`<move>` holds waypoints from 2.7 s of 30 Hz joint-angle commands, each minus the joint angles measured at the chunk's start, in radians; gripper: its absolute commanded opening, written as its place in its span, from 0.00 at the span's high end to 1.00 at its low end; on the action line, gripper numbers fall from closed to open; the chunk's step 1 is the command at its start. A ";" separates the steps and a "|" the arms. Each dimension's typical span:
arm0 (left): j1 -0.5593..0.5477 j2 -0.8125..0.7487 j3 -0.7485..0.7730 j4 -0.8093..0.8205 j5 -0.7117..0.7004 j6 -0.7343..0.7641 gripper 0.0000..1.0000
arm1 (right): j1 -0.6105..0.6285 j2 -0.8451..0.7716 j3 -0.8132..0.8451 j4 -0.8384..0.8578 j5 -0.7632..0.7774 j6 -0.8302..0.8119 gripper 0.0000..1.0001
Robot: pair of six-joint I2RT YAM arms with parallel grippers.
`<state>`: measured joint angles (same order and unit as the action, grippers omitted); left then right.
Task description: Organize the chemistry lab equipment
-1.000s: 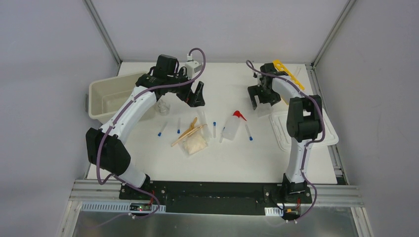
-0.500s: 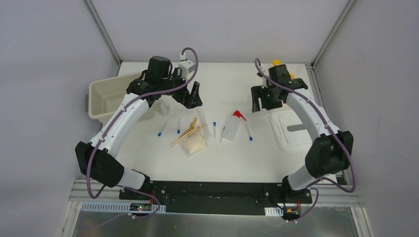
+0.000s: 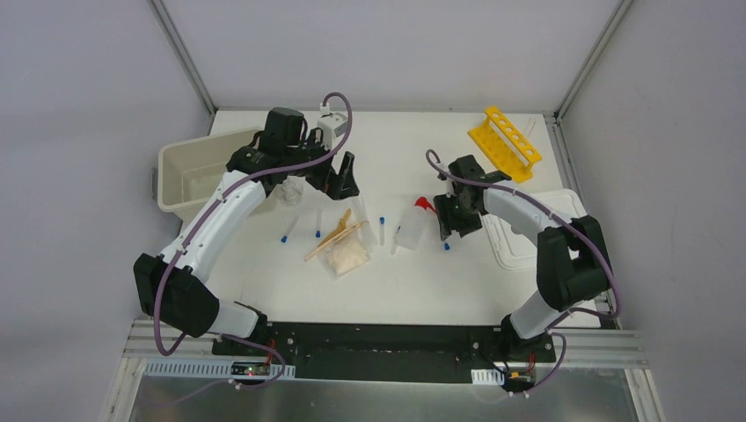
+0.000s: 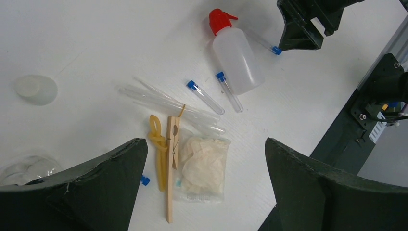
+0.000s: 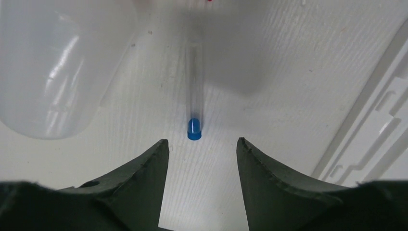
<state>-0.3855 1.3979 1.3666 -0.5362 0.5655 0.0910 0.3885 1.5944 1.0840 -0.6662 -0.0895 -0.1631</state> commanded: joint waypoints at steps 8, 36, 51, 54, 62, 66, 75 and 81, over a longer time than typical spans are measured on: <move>0.000 -0.061 -0.040 0.022 0.007 -0.016 0.04 | 0.034 0.143 0.028 0.133 0.080 0.028 0.53; -0.392 -0.161 -0.097 -0.071 0.041 1.076 0.12 | 0.042 -0.141 0.189 -0.276 -0.831 0.073 1.00; -0.617 -0.051 -0.076 -0.071 -0.093 1.126 0.40 | 0.170 -0.143 0.175 -0.302 -1.010 0.078 1.00; -0.639 -0.048 -0.078 -0.071 -0.102 1.111 0.50 | 0.175 -0.130 0.183 -0.302 -1.026 0.086 1.00; -0.638 -0.044 -0.053 -0.071 -0.109 0.748 0.89 | 0.138 -0.121 0.272 -0.365 -1.011 0.081 0.70; -0.559 -0.071 -0.058 -0.018 -0.041 0.481 1.00 | -0.009 -0.088 0.401 -0.466 -1.036 0.052 0.37; -0.414 -0.076 -0.077 0.219 0.021 0.007 1.00 | -0.123 -0.171 0.450 -0.296 -0.826 0.185 0.27; -0.413 -0.044 -0.071 0.302 0.015 -0.120 1.00 | -0.104 -0.150 0.450 -0.182 -0.873 0.309 0.30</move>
<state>-0.7929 1.3491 1.2709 -0.3389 0.5488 0.1295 0.2676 1.4536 1.5146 -0.9478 -0.9485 0.0414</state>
